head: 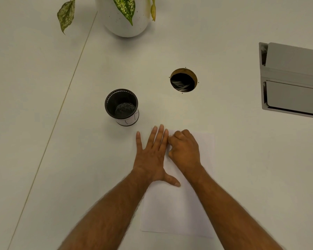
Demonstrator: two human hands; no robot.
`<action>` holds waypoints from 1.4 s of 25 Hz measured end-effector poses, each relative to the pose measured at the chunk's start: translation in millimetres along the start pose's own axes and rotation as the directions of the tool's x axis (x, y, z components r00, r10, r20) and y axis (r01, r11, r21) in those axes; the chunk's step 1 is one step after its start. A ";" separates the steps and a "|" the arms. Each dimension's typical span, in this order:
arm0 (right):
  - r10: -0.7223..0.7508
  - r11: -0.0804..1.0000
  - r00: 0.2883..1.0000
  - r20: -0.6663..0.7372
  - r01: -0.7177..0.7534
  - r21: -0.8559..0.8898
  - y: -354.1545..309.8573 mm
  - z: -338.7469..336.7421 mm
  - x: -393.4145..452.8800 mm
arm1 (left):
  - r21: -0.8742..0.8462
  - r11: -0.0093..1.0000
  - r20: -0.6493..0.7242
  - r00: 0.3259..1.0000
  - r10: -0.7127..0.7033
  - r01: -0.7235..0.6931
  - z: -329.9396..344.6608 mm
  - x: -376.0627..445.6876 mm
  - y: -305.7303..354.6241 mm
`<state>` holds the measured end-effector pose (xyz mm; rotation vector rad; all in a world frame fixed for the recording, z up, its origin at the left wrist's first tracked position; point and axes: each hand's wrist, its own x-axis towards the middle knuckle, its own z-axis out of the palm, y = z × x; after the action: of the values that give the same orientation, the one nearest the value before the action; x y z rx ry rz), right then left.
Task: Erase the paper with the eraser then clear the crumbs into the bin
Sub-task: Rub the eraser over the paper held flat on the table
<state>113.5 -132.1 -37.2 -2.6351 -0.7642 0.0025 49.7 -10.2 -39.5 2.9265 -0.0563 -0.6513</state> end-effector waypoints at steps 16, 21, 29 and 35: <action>-0.065 0.984 0.998 -0.001 0.064 0.163 8.6 -10.1 -97.7 | -0.005 0.999 -0.027 0.999 0.035 -0.035 0.5 0.3 -10.8; -0.105 0.990 0.994 0.006 0.104 0.094 4.1 -8.2 -93.2 | 0.014 1.000 -0.026 0.999 0.025 -0.024 1.1 0.7 -9.4; -0.079 0.996 0.995 -0.056 0.081 0.030 -5.3 -0.8 -48.4 | 0.044 0.998 -0.051 0.998 0.038 -0.036 6.5 2.1 -11.4; -0.031 0.999 1.000 -0.003 0.031 0.022 -3.7 1.0 -6.3 | 0.022 0.998 -0.027 0.998 0.053 -0.053 3.0 1.4 -11.3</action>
<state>106.1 -132.1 -37.4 -2.6021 -0.8002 -0.0010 49.8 0.6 -44.5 2.9422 -0.1381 -0.6065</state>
